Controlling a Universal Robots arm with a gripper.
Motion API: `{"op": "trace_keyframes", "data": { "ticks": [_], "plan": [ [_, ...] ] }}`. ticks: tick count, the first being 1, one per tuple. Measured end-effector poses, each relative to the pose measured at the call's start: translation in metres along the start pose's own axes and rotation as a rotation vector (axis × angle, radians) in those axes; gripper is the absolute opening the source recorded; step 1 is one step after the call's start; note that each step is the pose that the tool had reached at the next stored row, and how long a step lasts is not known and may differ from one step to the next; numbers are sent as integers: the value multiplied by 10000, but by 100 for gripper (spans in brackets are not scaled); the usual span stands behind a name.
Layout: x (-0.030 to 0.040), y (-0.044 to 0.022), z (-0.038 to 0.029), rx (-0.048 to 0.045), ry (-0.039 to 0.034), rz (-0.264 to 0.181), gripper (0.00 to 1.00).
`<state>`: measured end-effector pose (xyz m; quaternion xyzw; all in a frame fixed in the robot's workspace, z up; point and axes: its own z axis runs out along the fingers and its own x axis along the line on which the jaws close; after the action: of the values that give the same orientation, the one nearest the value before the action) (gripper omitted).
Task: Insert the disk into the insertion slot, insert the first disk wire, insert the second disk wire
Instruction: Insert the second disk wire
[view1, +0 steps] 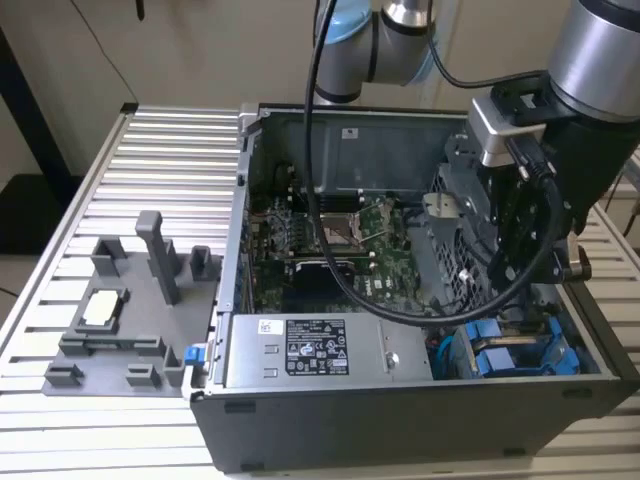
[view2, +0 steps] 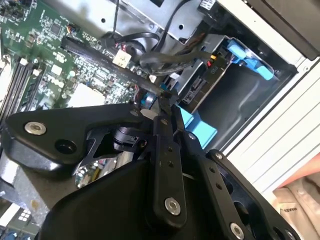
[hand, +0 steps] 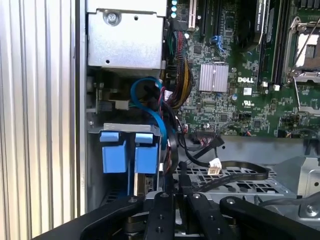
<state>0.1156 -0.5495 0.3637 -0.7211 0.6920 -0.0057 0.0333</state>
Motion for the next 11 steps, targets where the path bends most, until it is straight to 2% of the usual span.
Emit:
{"op": "trace_keyframes", "data": {
  "ticks": [4,11],
  "plan": [
    [80,-76,13,-239,-9,9,16],
    [239,-200,40,-602,-23,24,16]
  ]
}}
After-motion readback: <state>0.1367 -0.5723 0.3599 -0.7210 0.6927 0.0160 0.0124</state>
